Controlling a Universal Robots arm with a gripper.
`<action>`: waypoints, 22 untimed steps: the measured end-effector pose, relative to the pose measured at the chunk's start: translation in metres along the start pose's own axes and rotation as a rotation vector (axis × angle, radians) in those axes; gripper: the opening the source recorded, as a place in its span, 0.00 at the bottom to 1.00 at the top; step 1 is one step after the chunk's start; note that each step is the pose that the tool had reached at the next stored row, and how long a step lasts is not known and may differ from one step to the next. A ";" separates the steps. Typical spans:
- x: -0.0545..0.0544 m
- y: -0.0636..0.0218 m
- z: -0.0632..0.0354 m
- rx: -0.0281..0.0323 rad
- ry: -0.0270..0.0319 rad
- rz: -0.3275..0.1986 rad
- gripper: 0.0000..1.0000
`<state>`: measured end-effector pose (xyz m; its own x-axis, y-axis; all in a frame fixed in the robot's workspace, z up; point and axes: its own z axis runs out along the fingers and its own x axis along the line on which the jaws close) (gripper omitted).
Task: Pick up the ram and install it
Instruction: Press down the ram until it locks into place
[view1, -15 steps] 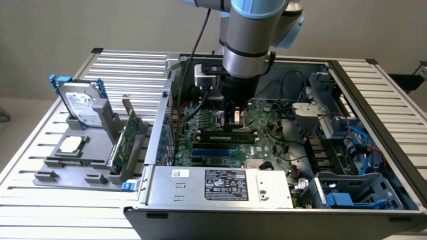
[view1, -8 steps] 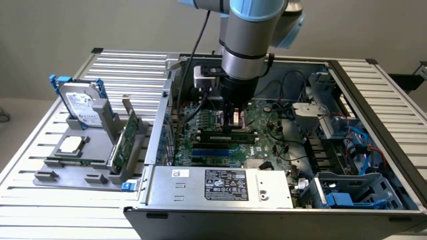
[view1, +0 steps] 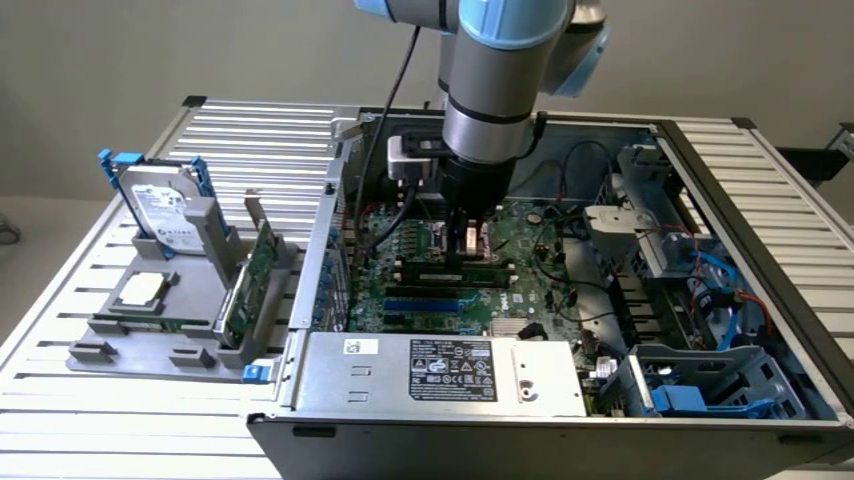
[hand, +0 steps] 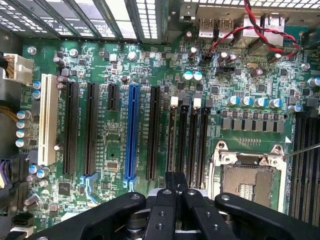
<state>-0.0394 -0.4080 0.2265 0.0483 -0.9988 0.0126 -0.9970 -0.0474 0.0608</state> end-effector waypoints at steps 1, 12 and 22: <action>0.000 -0.0001 0.0010 0.0002 -0.0008 0.000 0.11; 0.000 0.0010 -0.0183 0.0007 -0.0076 0.000 0.11; 0.007 -0.0033 -0.0256 0.0012 -0.0166 -0.001 0.11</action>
<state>-0.0342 -0.4146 0.2519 0.0482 -0.9988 -0.0040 -0.9971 -0.0483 0.0596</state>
